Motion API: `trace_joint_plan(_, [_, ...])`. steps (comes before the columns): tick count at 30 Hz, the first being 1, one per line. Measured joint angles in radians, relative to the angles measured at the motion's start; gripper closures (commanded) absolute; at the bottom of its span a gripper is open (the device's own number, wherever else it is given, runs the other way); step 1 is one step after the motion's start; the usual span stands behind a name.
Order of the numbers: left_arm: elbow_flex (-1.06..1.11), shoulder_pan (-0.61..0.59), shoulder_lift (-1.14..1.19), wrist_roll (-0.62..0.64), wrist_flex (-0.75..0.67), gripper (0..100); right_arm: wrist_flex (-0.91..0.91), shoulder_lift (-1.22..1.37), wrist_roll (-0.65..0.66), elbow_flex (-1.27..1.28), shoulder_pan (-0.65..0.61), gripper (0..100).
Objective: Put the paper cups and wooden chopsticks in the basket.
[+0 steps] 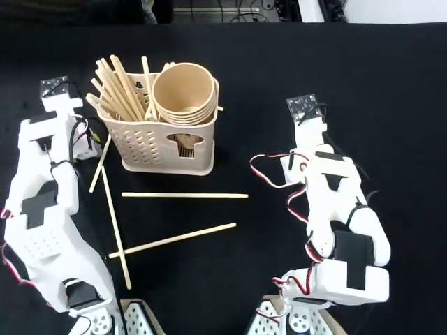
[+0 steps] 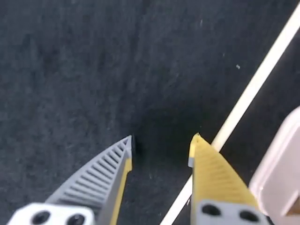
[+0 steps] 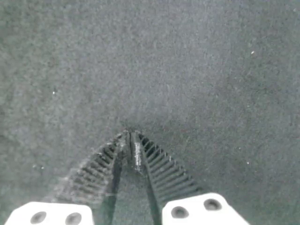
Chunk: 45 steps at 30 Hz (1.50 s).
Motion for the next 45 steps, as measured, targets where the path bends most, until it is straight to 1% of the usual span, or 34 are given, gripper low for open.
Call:
trace_joint_plan(4, [-0.046, 0.005, 0.035, 0.002, 0.002, 97, 0.0, 0.0, 0.0, 0.0, 0.0, 98.6])
trace_joint_plan(6, [-0.058, 0.021, 0.048, 0.002, 0.002, 96, 0.0, 0.0, 0.0, 0.0, 0.0, 98.6])
trace_joint_plan(8, [-0.064, 0.041, 0.055, 0.002, 0.003, 97, 0.0, 0.0, 0.0, 0.0, 0.0, 98.6])
trace_joint_plan(11, [-0.068, 0.046, 0.057, 0.002, 0.012, 97, 0.0, 0.0, 0.0, 0.0, 0.0, 98.6])
trace_joint_plan(17, [-0.081, 0.043, 0.054, 0.0, 0.087, 97, 0.0, 0.0, 0.0, 0.0, 0.0, 98.6])
trace_joint_plan(22, [-0.06, 0.038, 0.018, 0.0, 0.155, 97, 0.0, 0.0, 0.0, 0.0, 0.0, 98.6])
trace_joint_plan(26, [-0.006, 0.038, -0.048, 0.005, 0.155, 97, 0.0, 0.0, 0.0, 0.0, 0.0, 98.6])
trace_joint_plan(28, [0.02, 0.061, -0.091, 0.014, 0.127, 96, 0.0, 0.0, 0.0, 0.0, 0.0, 98.6])
trace_joint_plan(29, [0.031, 0.078, -0.107, 0.015, 0.112, 94, 0.0, 0.0, 0.0, 0.0, 0.0, 98.6])
trace_joint_plan(32, [0.052, 0.124, -0.13, 0.023, 0.066, 82, 0.0, 0.0, 0.0, 0.0, 0.0, 98.6])
trace_joint_plan(34, [0.064, 0.13, -0.132, 0.028, 0.038, 78, 0.0, 0.0, 0.0, 0.0, 0.0, 98.6])
trace_joint_plan(39, [0.091, 0.133, -0.117, 0.028, -0.025, 83, 0.0, 0.0, 0.0, 0.0, 0.0, 98.6])
trace_joint_plan(44, [0.068, 0.138, -0.032, 0.029, -0.032, 98, 0.0, 0.0, 0.0, 0.0, 0.0, 98.6])
trace_joint_plan(45, [0.055, 0.141, -0.023, 0.029, -0.031, 97, 0.0, 0.0, 0.0, 0.0, 0.0, 98.6])
